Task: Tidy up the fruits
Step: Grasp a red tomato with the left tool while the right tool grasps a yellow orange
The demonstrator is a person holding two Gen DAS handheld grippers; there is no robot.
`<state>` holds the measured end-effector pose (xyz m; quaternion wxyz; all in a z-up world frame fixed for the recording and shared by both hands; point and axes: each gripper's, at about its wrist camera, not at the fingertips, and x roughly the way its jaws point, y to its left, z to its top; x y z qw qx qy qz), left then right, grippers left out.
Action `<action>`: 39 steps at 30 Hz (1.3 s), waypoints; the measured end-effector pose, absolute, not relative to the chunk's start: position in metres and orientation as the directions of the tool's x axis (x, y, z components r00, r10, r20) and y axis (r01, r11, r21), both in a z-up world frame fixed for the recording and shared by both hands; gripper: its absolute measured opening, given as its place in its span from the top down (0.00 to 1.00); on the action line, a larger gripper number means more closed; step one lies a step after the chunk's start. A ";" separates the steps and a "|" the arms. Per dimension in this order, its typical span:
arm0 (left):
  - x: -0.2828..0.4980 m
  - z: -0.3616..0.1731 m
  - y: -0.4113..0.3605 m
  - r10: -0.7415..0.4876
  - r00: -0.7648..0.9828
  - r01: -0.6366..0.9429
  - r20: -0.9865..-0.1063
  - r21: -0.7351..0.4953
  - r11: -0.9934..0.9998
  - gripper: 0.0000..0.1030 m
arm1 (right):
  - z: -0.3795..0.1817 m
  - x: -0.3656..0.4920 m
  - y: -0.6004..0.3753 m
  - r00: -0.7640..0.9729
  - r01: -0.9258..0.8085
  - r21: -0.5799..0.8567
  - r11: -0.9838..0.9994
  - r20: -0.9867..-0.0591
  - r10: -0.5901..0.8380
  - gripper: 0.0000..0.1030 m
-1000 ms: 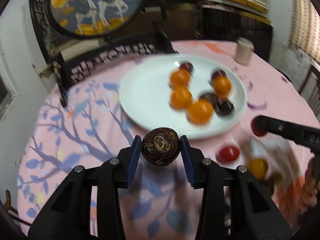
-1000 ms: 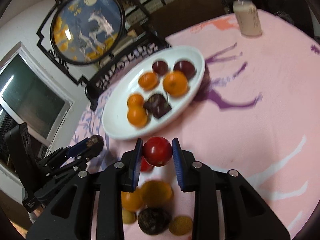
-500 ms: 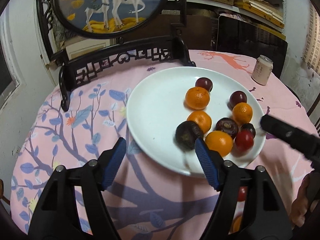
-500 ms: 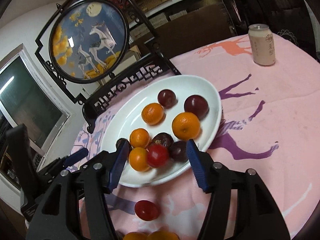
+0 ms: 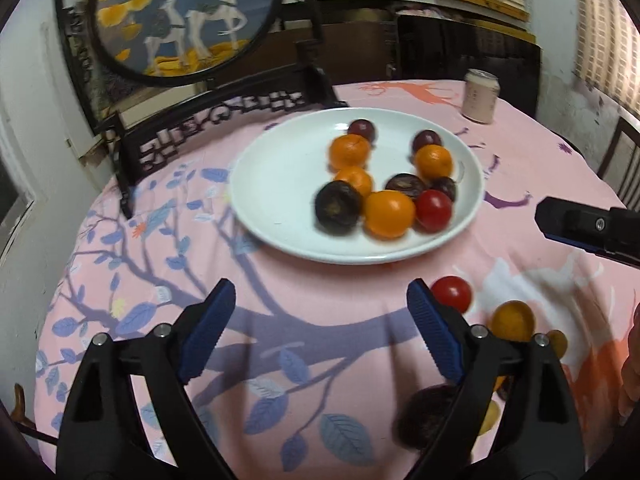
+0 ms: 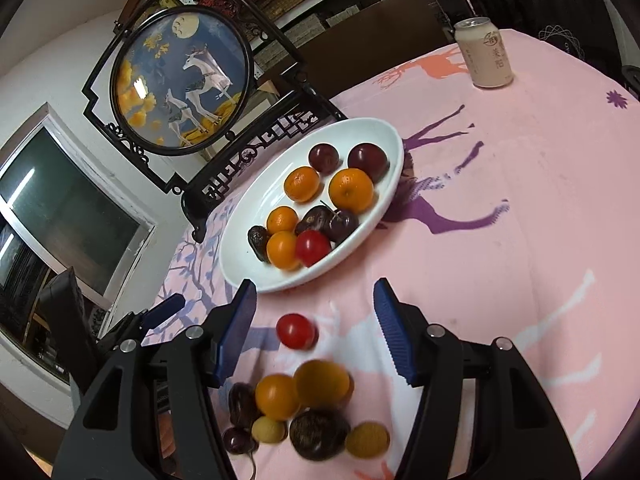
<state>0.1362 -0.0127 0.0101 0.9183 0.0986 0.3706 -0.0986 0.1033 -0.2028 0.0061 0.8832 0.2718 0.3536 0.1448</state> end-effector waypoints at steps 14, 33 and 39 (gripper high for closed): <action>0.156 -0.006 -0.047 -0.284 0.508 0.349 -0.813 -0.107 0.931 0.20 | 0.004 0.106 -0.211 0.704 -0.029 0.592 0.805 -0.560 0.437 0.38; 0.152 -0.012 -0.042 -0.291 0.482 0.356 -0.827 -0.119 0.927 0.68 | 0.000 0.108 -0.210 0.665 -0.024 0.599 0.800 -0.588 0.460 0.35; 0.147 0.001 0.033 -0.198 0.572 0.172 -0.796 -0.119 0.978 0.68 | -0.018 0.106 -0.185 0.528 -0.082 0.577 0.812 -0.666 0.527 0.35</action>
